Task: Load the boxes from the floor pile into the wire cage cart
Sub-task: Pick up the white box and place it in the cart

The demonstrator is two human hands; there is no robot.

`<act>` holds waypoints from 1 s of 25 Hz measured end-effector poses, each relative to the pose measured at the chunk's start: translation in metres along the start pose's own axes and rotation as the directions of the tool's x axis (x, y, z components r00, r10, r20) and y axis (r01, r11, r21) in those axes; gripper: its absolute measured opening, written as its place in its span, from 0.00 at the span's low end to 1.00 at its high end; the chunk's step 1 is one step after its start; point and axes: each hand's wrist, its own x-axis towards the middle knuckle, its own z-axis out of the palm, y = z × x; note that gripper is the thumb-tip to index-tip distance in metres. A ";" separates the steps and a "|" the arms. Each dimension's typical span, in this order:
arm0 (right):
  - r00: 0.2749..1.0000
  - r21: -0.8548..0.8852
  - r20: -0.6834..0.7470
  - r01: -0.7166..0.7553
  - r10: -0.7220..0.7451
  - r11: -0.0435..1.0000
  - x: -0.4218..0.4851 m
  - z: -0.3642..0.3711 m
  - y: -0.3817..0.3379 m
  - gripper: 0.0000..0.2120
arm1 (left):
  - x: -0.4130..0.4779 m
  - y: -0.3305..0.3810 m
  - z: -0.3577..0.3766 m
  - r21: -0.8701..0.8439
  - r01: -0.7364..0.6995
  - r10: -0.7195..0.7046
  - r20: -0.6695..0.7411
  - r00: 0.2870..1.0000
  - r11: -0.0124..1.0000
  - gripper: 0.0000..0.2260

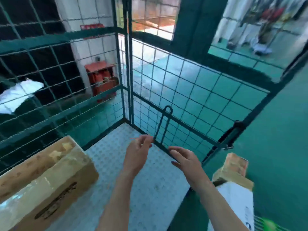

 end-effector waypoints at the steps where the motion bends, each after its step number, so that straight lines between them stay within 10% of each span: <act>1: 0.998 -0.004 -0.053 0.024 -0.024 1.000 -0.008 -0.025 -0.004 0.08 | 0.000 0.011 0.023 0.010 -0.033 0.032 0.046 0.998 0.999 0.16; 13: 0.773 0.148 -0.634 0.154 -0.026 0.977 -0.171 -0.336 0.047 0.07 | -0.124 0.068 0.349 -0.097 -0.006 0.062 0.584 0.809 0.995 0.17; 25: 0.611 0.299 -0.773 0.115 0.170 0.947 -0.253 -0.459 0.152 0.07 | -0.177 0.064 0.496 0.050 -0.082 0.022 0.712 0.702 0.995 0.15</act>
